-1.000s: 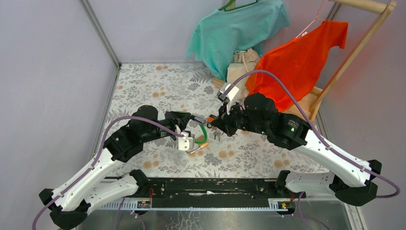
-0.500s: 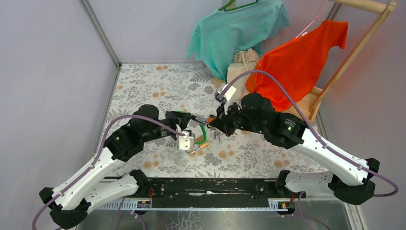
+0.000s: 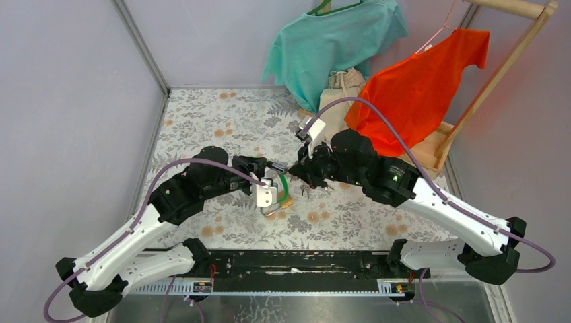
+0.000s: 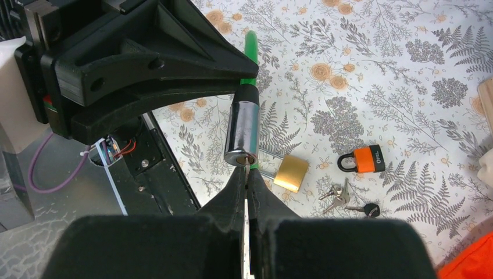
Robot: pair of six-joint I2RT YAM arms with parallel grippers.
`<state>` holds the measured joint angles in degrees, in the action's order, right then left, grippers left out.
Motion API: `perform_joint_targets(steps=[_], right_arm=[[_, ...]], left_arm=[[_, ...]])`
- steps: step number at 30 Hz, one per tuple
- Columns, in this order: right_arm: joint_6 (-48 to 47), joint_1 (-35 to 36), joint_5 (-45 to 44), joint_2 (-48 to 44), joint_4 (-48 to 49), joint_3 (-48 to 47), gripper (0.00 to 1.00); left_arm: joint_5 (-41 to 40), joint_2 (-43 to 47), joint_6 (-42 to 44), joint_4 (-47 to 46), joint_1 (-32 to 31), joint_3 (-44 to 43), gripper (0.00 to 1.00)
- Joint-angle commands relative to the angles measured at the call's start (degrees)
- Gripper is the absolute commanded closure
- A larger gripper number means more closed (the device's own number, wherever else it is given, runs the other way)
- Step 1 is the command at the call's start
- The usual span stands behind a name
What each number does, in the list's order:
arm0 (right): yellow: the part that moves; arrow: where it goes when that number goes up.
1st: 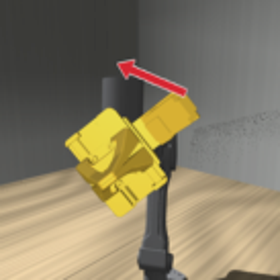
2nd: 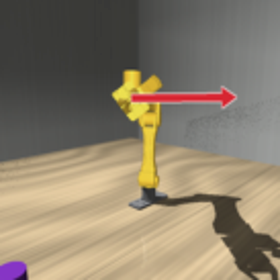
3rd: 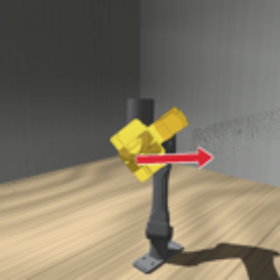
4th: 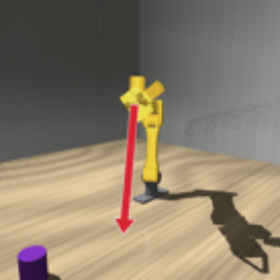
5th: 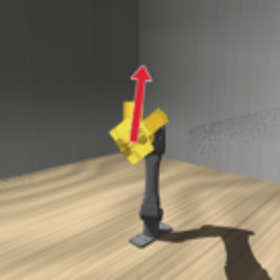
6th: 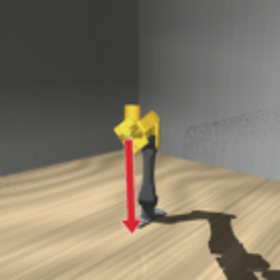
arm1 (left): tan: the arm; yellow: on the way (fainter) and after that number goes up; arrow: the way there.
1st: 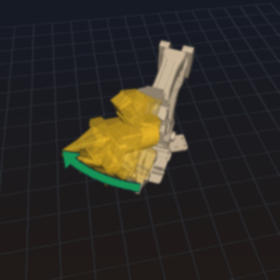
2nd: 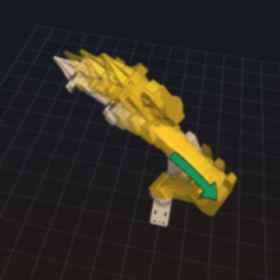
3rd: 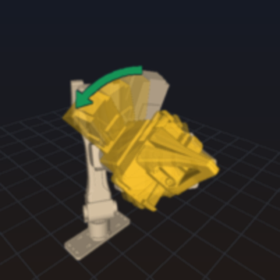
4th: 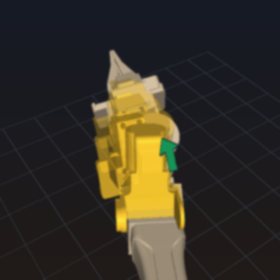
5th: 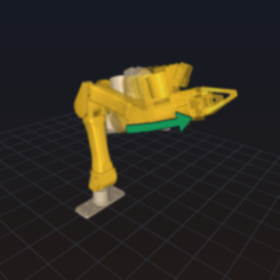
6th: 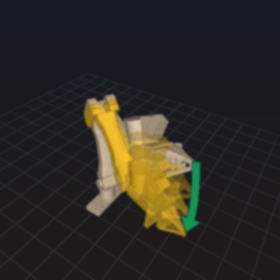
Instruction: Unlock with the key
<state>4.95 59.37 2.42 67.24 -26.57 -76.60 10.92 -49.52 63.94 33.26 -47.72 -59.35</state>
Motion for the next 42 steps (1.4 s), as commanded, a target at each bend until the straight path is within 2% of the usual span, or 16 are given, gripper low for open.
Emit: perform_joint_targets(steps=[1, 12, 19, 23, 26, 32, 36, 40, 41, 42], right_arm=[[2.00, 0.58, -0.49, 1.62, 10.89, 2.72, 1.00], [12.77, 0.57, -0.19, -2.69, 24.90, 11.67, 1.00], [19.01, 0.10, 2.93, -3.58, 28.08, 12.49, 1.00], [19.85, -0.23, 3.92, -3.55, 27.71, 12.00, 1.00], [22.43, -1.46, 4.29, -3.39, 26.54, 11.13, 1.00], [36.18, -7.39, 8.86, -5.72, 31.28, 15.76, 1.00], [43.72, -11.04, 14.89, -6.97, 36.58, 19.48, 1.00], [44.67, -12.02, 17.32, -7.90, 36.72, 19.79, 1.00], [43.80, -12.05, 17.50, -8.30, 36.10, 19.49, 0.96], [42.34, -12.01, 17.53, -8.57, 35.16, 18.91, 0.83]], left_arm=[[3.98, 0.73, -3.22, -11.32, -2.72, -3.44, 1.00], [2.30, 4.46, -5.28, -23.08, -3.42, 2.64, 1.00], [1.80, 8.06, 2.54, -32.92, -3.76, 8.98, 1.00], [1.79, 8.44, 3.67, -33.67, -3.83, 9.44, 1.00], [1.10, 9.84, 7.31, -40.33, -3.95, 13.02, 1.00], [0.50, 11.81, 17.36, -51.47, -4.05, 20.02, 1.00], [0.68, 12.42, 20.91, -53.65, -4.07, 21.96, 1.00], [-0.68, 11.88, 19.62, -51.41, -4.04, 20.06, 1.00], [-1.53, 11.45, 18.41, -49.62, -4.04, 18.79, 1.00], [-2.20, 10.78, 16.60, -47.31, -4.06, 16.77, 1.00]])
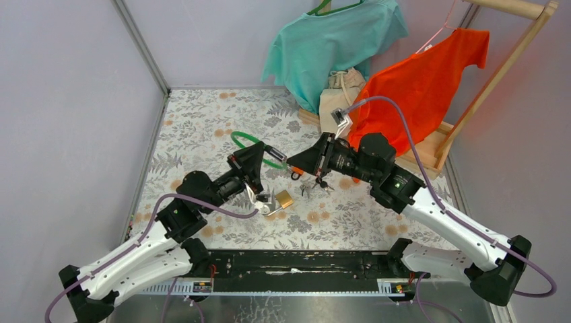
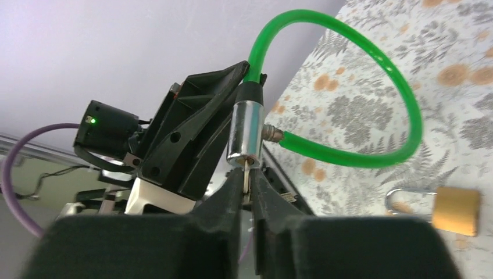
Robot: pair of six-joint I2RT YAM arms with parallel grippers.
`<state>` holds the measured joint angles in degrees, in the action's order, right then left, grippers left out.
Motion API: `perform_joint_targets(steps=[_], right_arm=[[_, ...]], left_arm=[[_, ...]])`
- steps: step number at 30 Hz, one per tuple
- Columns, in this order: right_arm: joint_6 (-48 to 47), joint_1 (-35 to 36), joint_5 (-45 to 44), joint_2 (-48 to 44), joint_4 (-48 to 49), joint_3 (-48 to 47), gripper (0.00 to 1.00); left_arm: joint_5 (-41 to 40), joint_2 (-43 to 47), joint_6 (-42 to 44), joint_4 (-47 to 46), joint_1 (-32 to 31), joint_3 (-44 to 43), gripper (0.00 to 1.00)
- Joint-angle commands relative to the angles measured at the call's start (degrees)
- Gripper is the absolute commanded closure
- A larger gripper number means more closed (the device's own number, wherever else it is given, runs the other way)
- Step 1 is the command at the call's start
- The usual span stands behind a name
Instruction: Unlock with the key
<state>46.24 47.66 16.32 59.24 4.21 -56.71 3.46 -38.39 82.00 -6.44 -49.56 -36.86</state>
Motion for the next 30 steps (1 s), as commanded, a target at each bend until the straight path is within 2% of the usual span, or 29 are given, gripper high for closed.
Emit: perform_joint_targets(steps=[1, 2, 4, 7, 10, 15, 18, 21, 30], right_arm=[[-0.71, -0.30, 3.05, -1.18, 2.96, -1.86, 0.70], [-2.52, -0.30, 2.31, -1.72, 1.67, -2.63, 0.57], [-5.39, -0.37, 0.84, -2.95, -0.09, -4.02, 0.39], [-8.98, -0.37, 0.55, -4.05, -1.74, -6.13, 0.19], [-15.57, -0.37, -0.46, -5.47, -4.85, -7.01, 0.12], [-26.75, -0.44, 0.81, -9.28, -2.14, -2.98, 0.12], [-30.96, -0.38, 4.32, -8.85, -0.98, -2.84, 0.14], [-32.76, -0.33, 6.13, -7.15, 0.08, -3.51, 0.19], [-34.43, 0.37, 4.11, -1.99, 0.65, -5.07, 0.39]], left_arm=[[4.65, -0.97, -3.71, -5.14, -2.23, -7.86, 1.00], [3.95, -1.63, -6.68, -2.96, -2.23, -9.99, 1.00], [3.16, -3.12, -11.10, 1.61, -2.21, -13.95, 1.00], [2.77, -4.55, -15.85, 6.20, -2.21, -17.68, 1.00], [2.39, -6.45, -20.74, 11.73, -2.21, -21.84, 1.00], [1.29, -10.15, -28.56, 19.99, -2.21, -29.36, 1.00], [0.67, -11.59, -31.48, 21.95, -2.28, -31.39, 1.00], [0.13, -12.36, -32.39, 22.26, -2.21, -32.10, 1.00], [-0.30, -12.66, -33.30, 22.78, -2.21, -33.19, 1.00]])
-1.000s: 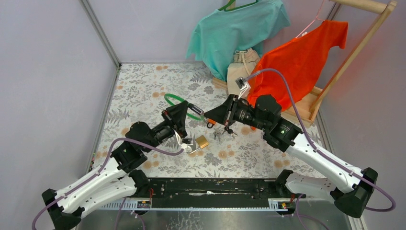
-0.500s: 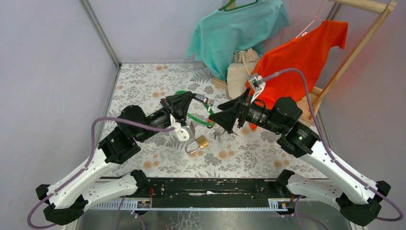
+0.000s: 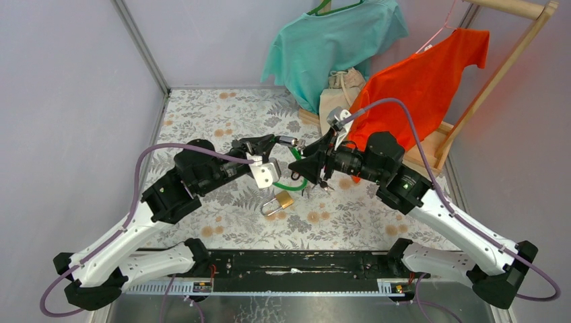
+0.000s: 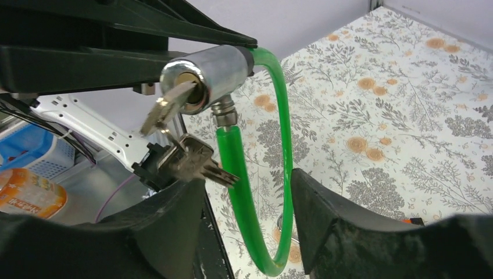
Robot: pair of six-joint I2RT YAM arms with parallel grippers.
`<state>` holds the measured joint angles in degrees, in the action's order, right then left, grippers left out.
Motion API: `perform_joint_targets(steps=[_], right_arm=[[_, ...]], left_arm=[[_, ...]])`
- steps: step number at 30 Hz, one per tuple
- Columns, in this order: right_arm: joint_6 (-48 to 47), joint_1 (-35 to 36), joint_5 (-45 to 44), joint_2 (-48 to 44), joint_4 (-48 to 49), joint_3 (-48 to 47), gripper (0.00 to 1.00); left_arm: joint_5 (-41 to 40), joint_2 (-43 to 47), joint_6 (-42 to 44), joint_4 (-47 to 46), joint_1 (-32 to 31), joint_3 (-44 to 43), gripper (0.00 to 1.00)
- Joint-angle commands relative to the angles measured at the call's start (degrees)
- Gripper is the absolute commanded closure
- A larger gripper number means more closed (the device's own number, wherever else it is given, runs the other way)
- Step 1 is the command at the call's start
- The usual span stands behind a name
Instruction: Unlock with the key
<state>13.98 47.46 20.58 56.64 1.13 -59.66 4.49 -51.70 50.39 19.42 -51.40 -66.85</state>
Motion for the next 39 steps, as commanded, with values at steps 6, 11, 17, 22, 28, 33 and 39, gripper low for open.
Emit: perform_joint_targets(steps=[6, 11, 17, 22, 28, 33, 39], right_arm=[[-5.56, 3.94, -4.70, 2.18, 4.29, -2.56, 0.97], [-8.46, 4.69, -3.33, 0.73, 3.81, -2.79, 1.00], [-10.33, 4.74, 1.52, 1.28, -3.19, -5.45, 1.00], [-10.68, 4.98, 6.57, 3.54, -7.75, -8.56, 1.00], [-11.57, 6.79, 7.91, 5.70, -11.33, -10.04, 1.00], [-11.22, 6.88, 5.51, 3.65, -10.55, -8.08, 1.00], [-11.47, 6.85, 3.12, -0.97, -11.39, -4.46, 1.00]], left_arm=[[-1.01, 0.70, -4.45, -2.44, -0.42, -4.03, 1.00], [4.53, 0.50, -12.06, 5.16, -0.37, -6.82, 0.63], [9.68, -2.44, -16.29, 17.01, -0.38, -10.92, 0.48], [14.47, -6.64, -15.93, 25.55, -0.40, -14.90, 0.47], [16.58, -11.54, -16.33, 31.81, -0.42, -19.37, 0.48], [16.51, -12.35, -14.95, 35.52, 0.26, -20.61, 0.72], [17.65, -11.42, -14.20, 38.54, 2.67, -21.22, 0.97]])
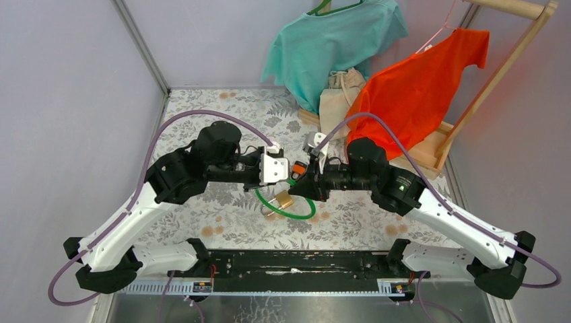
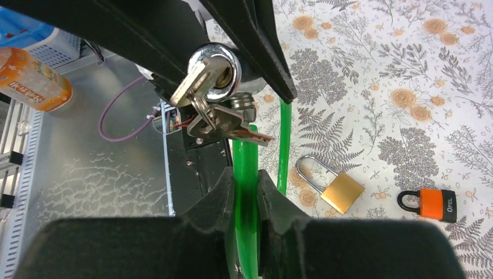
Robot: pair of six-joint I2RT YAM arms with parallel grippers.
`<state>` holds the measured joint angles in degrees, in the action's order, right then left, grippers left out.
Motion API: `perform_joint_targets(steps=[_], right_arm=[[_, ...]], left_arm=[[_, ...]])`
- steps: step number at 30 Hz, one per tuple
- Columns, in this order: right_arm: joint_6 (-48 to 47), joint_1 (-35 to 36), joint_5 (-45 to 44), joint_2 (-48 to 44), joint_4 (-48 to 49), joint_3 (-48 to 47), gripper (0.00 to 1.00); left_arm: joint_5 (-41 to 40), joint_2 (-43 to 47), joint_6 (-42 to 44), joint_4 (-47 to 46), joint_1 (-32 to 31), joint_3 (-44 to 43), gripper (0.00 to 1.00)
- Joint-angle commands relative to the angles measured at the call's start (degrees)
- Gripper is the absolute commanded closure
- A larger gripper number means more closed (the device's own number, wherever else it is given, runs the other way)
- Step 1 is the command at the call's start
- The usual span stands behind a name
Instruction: Unlock with the key
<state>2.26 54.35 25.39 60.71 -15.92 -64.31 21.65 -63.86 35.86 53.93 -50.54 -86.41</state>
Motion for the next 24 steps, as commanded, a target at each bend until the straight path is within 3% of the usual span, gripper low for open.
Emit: perform_joint_targets(steps=[1, 8, 12, 16, 19, 24], right_arm=[[0.33, -0.02, -1.62, -5.29, 5.18, 0.52, 1.00], [-0.48, -0.03, -2.20, -7.98, 2.37, 2.77, 1.00], [-0.33, -0.01, -2.91, -9.19, 2.72, 3.63, 1.00], [0.45, 0.00, -1.74, -8.59, 5.83, 2.86, 1.00], [-0.07, 0.05, -1.00, -8.61, 6.83, 2.19, 1.00], [-1.25, 0.01, 0.10, -9.65, 7.72, 2.75, 1.00]], left_arm=[[0.79, 0.59, -0.18, 3.73, 2.38, -2.12, 1.00], [10.28, -2.63, -2.99, 6.94, 9.51, -8.15, 1.00], [12.08, -2.36, -3.02, 7.18, 10.17, -7.93, 1.00], [15.99, -2.19, -7.37, 6.49, 10.10, -6.77, 0.67], [17.18, -1.75, -8.04, 7.22, 10.18, -5.99, 0.58], [15.03, -0.48, -7.01, 7.68, 10.28, -4.12, 0.56]])
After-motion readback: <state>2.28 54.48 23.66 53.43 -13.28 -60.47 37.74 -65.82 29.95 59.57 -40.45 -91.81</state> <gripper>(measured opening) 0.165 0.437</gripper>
